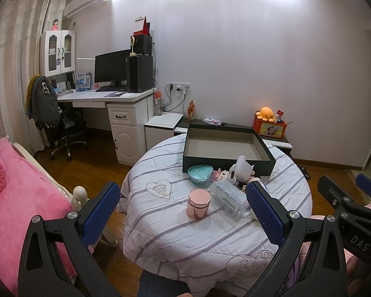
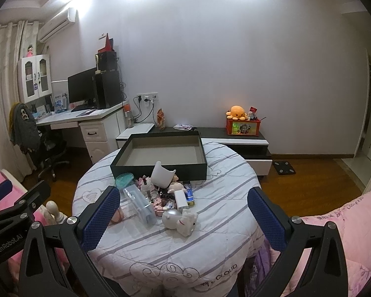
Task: Organize rigid objects
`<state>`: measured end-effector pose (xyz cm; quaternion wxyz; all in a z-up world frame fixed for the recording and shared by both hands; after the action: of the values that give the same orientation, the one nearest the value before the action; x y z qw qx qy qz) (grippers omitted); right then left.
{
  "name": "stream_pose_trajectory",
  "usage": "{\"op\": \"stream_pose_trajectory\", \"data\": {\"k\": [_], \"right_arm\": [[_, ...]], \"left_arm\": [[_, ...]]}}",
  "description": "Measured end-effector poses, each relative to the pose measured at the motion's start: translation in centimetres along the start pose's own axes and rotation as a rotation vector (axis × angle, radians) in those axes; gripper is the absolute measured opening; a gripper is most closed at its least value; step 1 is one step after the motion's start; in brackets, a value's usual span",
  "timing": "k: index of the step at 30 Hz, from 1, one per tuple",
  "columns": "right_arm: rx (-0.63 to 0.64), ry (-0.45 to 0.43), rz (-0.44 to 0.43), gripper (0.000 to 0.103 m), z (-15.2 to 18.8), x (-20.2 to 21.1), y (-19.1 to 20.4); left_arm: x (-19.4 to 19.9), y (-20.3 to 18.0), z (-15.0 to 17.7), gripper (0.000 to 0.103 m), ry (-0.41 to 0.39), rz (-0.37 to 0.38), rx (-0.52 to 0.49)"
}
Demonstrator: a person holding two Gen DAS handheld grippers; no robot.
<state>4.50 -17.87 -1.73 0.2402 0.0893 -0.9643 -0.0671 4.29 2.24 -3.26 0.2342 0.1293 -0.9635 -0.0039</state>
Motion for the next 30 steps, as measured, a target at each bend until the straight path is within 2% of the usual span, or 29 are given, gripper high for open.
{"op": "stream_pose_trajectory", "data": {"k": [3,12,23,30], "right_arm": [[0.01,0.01,-0.001,0.103,0.0,-0.7,0.1],[-0.03,0.104,0.007,0.103,1.2,-5.0,-1.9],[-0.078,0.286,-0.001,0.103,4.9,-12.8,-6.0],[-0.106,0.368,-0.062,0.103,7.0,-16.5,-7.3]], "left_arm": [[-1.2,-0.4,0.3,0.103,0.021,-0.002,0.0],[-6.6,-1.5,2.3,0.103,0.15,-0.004,-0.027],[-14.5,-5.2,6.8,0.103,0.337,0.013,-0.113],[-17.5,-6.8,8.0,0.103,0.372,0.007,-0.138]]}}
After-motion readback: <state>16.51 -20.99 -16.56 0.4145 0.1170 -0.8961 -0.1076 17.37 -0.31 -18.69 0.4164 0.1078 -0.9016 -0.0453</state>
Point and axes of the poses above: each gripper's, at about its wrist camera, not at the fingertips, and x roughly against the way its jaws point, y to its left, z to its underside, the point moved 6 cm from there along -x, roughly the way its jaws point, and after that the axes turned 14 degrees about -z, right-handed, at the moved point
